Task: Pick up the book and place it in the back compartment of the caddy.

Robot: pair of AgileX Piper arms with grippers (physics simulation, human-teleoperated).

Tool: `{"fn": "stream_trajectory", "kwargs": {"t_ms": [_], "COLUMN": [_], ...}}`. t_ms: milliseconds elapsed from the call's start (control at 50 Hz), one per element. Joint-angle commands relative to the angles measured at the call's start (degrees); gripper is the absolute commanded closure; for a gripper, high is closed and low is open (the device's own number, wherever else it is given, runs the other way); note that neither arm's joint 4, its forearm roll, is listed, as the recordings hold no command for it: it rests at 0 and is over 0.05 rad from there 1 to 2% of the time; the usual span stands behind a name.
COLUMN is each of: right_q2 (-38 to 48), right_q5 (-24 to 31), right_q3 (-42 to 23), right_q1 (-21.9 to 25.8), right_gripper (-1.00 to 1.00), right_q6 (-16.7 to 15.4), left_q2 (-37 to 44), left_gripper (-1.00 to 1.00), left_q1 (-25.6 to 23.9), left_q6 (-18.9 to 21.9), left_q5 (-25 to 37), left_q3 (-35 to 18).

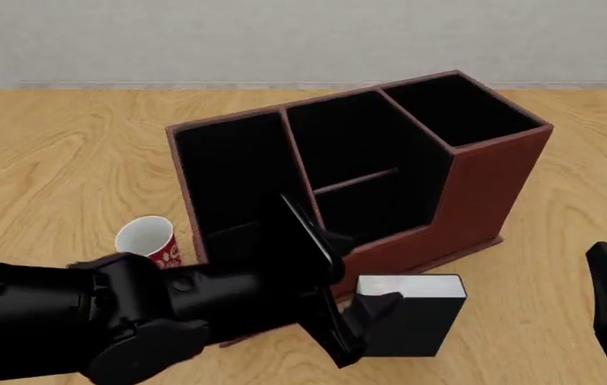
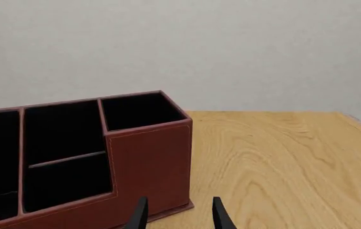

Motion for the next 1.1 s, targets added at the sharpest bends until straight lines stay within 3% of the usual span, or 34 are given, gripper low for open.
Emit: {"fn": "stream_trajectory", "kwargs": {"t_ms": [20, 1100], "right_q2": [0.0, -0.02], "right_q5": [-0.02, 0.07], "right_q3": [0.0, -0.08], "right_q1": [0.0, 0.0], "right_gripper": [-1.0, -1.0], "right_q6": [-0.02, -0.05], "left_q2": [1.59, 11.63], "left_gripper": [-1.0, -1.0], "left_q1": [-0.91, -0.59], "left_q6": [-0.31, 0.42], "left_q5": [0.13, -0.66], "left_q3": [-0.02, -2.11]}}
